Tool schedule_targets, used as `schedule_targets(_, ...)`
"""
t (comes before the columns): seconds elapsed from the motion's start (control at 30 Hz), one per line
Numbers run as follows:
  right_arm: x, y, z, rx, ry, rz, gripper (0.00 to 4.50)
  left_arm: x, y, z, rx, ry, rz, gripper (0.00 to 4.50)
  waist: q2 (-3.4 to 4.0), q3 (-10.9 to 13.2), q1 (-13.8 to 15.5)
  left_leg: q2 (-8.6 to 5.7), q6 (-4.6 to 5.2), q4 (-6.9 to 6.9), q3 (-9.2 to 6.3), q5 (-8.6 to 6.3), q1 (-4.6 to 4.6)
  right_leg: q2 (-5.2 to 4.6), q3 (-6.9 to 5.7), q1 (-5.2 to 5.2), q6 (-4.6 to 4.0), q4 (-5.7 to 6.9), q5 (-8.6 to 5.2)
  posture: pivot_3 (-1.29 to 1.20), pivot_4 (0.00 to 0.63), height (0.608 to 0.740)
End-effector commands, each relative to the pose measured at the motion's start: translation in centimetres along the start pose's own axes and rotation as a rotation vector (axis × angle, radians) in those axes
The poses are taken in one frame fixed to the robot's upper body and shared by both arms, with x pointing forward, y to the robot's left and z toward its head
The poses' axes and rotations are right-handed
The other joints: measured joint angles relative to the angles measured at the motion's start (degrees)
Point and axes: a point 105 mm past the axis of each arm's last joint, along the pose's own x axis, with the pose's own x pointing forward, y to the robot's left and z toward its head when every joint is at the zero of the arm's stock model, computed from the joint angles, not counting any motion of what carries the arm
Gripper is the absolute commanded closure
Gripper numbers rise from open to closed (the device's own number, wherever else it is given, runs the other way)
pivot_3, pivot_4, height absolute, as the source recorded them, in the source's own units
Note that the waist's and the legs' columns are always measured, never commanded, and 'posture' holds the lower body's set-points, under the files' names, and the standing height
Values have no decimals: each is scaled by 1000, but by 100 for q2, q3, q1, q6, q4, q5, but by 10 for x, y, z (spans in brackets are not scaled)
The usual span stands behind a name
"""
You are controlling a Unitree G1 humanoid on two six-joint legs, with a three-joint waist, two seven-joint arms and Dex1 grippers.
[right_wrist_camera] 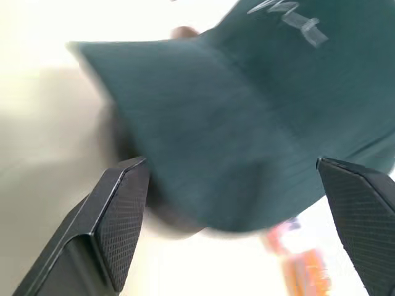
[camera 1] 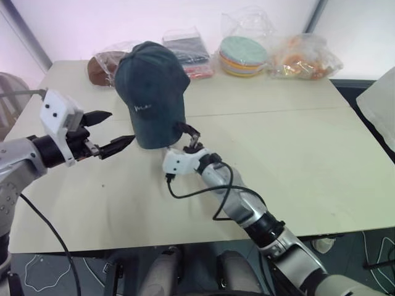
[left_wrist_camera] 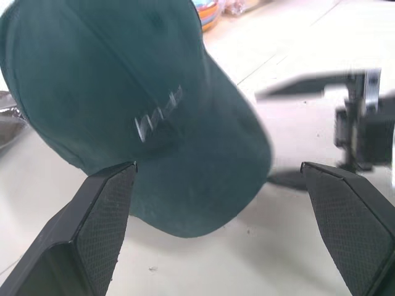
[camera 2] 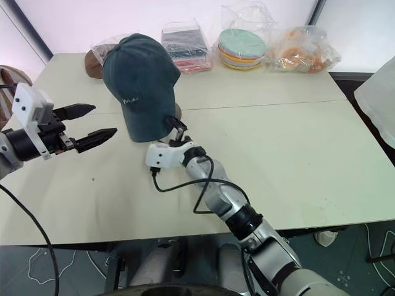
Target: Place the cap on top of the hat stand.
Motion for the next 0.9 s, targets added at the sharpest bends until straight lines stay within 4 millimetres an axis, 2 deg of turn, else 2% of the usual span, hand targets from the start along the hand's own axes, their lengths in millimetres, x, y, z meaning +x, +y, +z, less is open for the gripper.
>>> schedule_targets(0.03,-9,-17,7,18,-31,51,20,-1,2,10,44,-22,4,0,1,0,0,1,7,0,-1,-4,0,1,0,0,0,0,0,0,150,740)
schedule_targets(0.13,-15,-31,-4,75,-5,93,20,-1,3,12,53,-21,-2,0,0,1,3,2,12,0,0,-7,0,0,-1,0,-1,0,0,0,150,740)
schedule_targets(0.2,-20,-50,-13,164,9,106,20,-2,4,14,62,-20,-7,0,-1,1,3,2,13,0,-1,-8,0,0,-1,1,-1,-1,0,0,150,740)
schedule_targets(0.3,-36,-97,-26,447,-9,146,20,-9,6,21,91,-6,-28,0,-3,4,4,2,14,0,0,-8,-2,-1,-2,9,-2,0,1,0,150,740)
schedule_targets(0.37,-56,-134,-26,568,-85,171,20,-17,8,28,102,1,-56,0,0,14,17,2,15,0,1,-9,-6,-4,-3,15,-1,-2,2,0,150,740)
schedule_targets(0.4,-65,-145,-23,588,-117,194,20,-19,8,31,104,3,-68,0,-1,22,38,1,18,2,1,-10,-7,-7,-5,14,-1,-3,2,0,150,740)
schedule_targets(0.63,-121,-169,3,722,-274,432,20,-37,8,42,109,37,-160,0,8,31,-4,8,33,-6,6,-20,-9,-13,-8,13,-15,-14,-6,0,150,740)
schedule_targets(0.77,-135,-178,4,803,-288,455,20,-44,8,42,89,55,-207,0,10,36,-8,11,33,-6,11,-20,-10,-14,-6,10,-16,-12,-6,0,150,740)
schedule_targets(0.9,-138,-181,-3,804,-256,424,20,-46,6,37,67,72,-235,0,9,36,3,11,34,-5,15,-21,-12,-18,-5,9,-16,-12,-6,0,150,740)
